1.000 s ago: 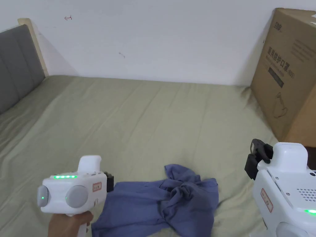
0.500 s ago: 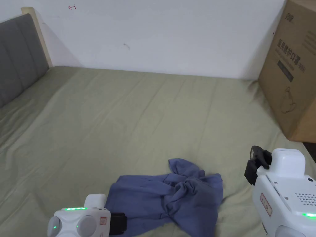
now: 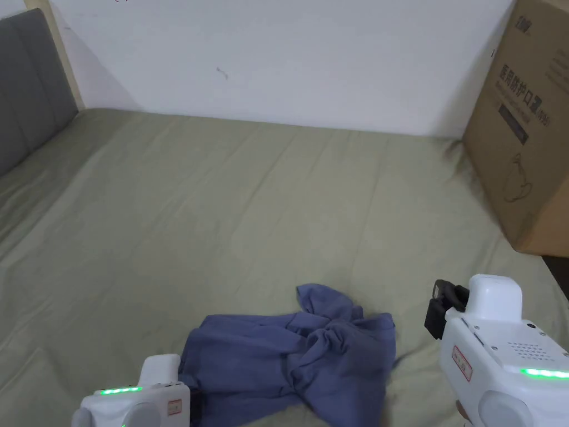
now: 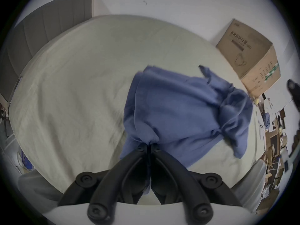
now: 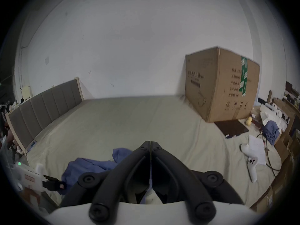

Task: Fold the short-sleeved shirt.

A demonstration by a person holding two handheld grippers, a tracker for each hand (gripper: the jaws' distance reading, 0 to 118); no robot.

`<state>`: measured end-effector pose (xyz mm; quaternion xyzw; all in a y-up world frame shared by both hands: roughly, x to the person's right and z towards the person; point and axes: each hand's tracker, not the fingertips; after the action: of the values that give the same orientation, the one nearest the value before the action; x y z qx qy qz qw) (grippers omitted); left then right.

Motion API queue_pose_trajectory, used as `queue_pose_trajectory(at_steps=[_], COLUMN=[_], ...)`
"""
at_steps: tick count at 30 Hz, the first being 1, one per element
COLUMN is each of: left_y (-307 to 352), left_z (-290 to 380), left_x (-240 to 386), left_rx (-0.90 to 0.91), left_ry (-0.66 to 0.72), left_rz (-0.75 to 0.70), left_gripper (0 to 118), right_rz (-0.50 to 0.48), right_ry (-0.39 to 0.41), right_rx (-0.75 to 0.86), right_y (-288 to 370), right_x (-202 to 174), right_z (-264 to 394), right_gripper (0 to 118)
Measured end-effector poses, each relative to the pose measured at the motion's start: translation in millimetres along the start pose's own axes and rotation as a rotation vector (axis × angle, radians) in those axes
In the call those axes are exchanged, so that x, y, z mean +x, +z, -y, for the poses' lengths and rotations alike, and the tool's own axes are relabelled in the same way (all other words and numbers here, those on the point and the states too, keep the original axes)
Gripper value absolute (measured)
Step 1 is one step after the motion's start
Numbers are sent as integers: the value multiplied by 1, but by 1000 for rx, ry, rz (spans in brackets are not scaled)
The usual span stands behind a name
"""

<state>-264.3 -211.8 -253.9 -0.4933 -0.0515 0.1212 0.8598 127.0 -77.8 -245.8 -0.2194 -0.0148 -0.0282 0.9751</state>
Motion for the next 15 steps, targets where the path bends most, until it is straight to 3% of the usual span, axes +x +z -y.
queue_pose_trajectory(at_steps=[3, 6, 7, 12, 15], left_y=[24, 35, 36, 24, 20], left_z=[-10, -20, -22, -28, -30], left_x=[-1, -1, -1, 3, 2], left_rx=[65, 97, 98, 77, 68], left_ry=[5, 7, 5, -44, -46], left_rz=[58, 83, 91, 60, 61], left_gripper=[3, 3, 3, 3, 3], right_rz=[-7, -18, -30, -11, 5], right_ry=[-17, -36, -52, -31, 12], right_rx=[-143, -287, -343, -513, -597], right_y=[-45, -96, -113, -186, -206], right_x=[8, 15, 18, 22, 15], right_z=[5, 18, 23, 59, 76], right_gripper=[33, 91, 105, 106, 83])
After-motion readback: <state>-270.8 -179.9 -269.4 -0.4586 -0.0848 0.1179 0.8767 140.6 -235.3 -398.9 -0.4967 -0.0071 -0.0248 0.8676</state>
